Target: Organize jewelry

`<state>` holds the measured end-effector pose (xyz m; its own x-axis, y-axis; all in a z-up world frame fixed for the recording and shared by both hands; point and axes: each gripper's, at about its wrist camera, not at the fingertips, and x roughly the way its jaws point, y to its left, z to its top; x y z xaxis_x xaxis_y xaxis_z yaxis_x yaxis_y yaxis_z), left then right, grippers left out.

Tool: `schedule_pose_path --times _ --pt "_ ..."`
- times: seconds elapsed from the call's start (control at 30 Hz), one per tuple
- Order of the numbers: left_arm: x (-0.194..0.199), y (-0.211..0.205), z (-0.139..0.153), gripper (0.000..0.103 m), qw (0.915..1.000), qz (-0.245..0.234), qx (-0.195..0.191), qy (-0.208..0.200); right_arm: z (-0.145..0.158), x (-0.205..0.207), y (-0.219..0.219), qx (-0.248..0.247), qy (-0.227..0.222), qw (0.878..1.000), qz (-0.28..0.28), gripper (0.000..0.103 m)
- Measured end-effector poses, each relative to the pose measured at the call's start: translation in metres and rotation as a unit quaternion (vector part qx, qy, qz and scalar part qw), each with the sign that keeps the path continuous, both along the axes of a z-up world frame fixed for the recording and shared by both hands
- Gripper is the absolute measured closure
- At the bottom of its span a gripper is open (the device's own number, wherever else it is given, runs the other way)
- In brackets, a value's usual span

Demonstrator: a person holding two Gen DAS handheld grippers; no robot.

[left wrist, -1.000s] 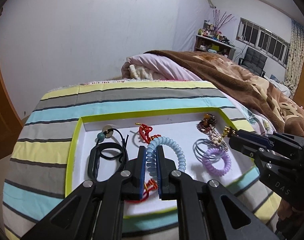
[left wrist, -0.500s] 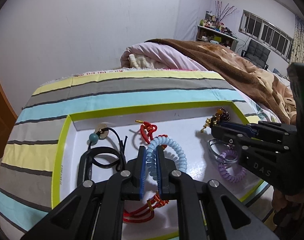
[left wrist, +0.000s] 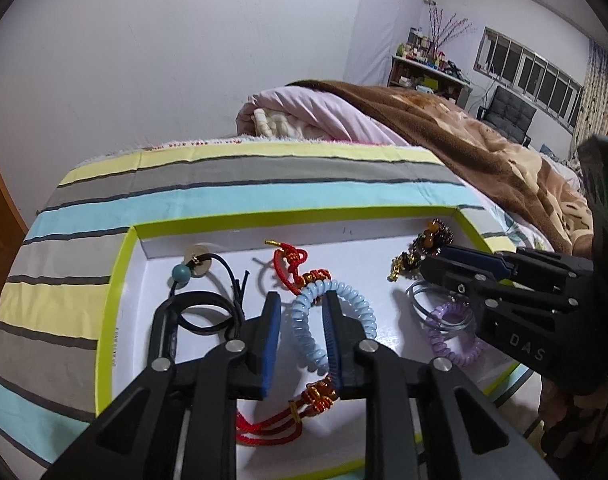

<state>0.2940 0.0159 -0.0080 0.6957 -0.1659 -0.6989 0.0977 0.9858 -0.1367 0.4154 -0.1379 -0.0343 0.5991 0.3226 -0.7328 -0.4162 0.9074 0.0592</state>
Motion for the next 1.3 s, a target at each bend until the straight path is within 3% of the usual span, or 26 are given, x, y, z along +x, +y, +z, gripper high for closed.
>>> schedule_pose_path --times 0.33,0.73,1.07,1.3 --pt "-0.042 0.003 0.022 0.08 0.9994 0.021 0.006 -0.026 0.025 -0.053 -0.011 0.022 -0.027 0.999 -0.009 0.079" --pt "-0.127 -0.004 0.037 0.08 0.9979 0.028 0.013 -0.056 0.046 -0.158 -0.024 0.03 -0.066 0.997 -0.014 0.078" --pt "-0.189 -0.007 0.038 0.075 0.9963 0.036 0.023 -0.075 0.046 -0.229 -0.029 0.031 -0.083 0.996 -0.021 0.078" --pt "-0.21 -0.011 0.033 0.075 0.9965 0.036 0.019 -0.073 0.042 -0.253 -0.028 0.022 -0.088 0.996 -0.017 0.078"
